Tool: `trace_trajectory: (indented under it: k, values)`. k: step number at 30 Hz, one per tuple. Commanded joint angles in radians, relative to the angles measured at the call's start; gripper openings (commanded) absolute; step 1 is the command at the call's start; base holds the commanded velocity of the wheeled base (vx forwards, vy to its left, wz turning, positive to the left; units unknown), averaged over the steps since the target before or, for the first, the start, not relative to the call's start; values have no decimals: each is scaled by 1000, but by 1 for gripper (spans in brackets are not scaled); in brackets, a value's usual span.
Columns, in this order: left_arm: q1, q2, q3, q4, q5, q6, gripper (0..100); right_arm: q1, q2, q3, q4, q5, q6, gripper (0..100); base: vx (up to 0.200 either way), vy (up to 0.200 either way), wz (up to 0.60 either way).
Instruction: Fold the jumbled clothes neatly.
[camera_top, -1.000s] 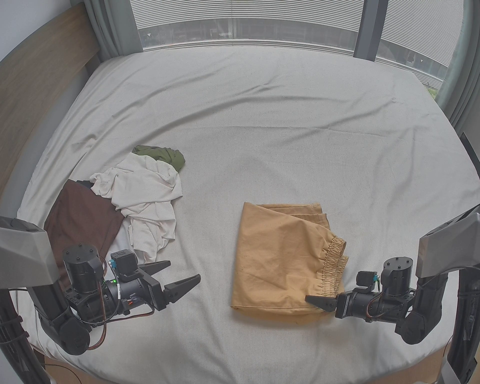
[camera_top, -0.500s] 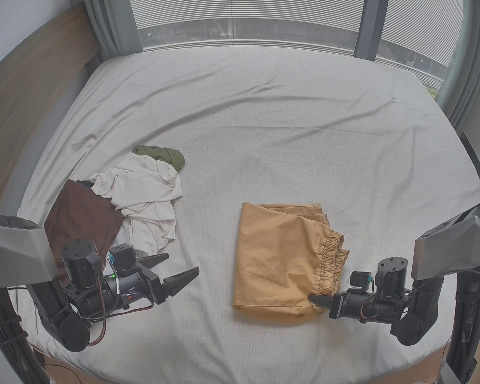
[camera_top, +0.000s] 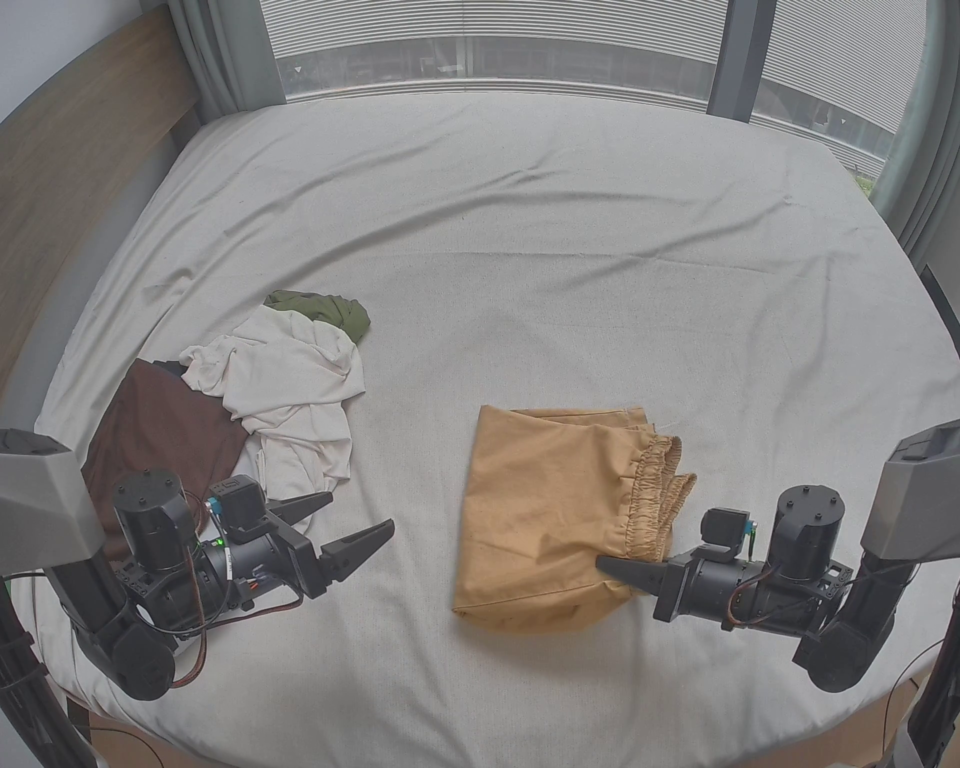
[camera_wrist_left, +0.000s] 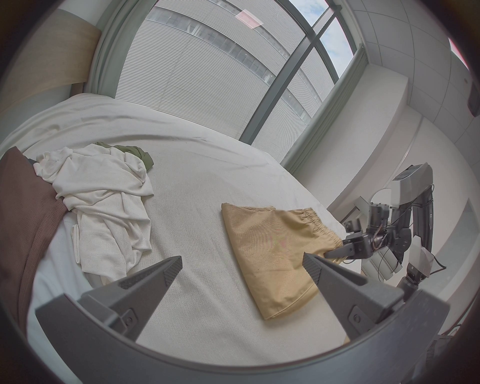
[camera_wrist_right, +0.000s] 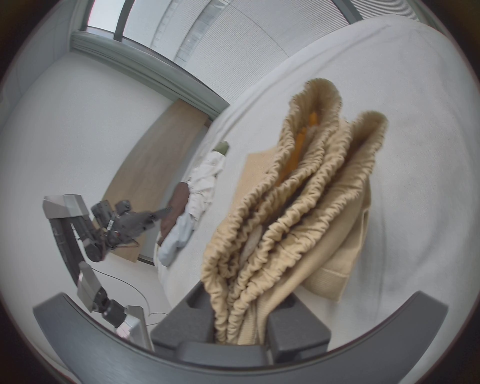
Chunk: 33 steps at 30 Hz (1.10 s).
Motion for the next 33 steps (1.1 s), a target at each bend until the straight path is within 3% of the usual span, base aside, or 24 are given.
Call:
trace_trajectory:
  k: [1,14,33]
  values:
    - [0,-3,1,0,0,-1,100,30,-92,-57,11,-1,7,0,0,0,0]
    - [0,-3,1,0,-5,-12,100,16,-162,-281,163,46,105,0,0,0,0]
    - [18,5,1,0,-6,-12,100,2,-95,-681,390,46,105,0,0,0,0]
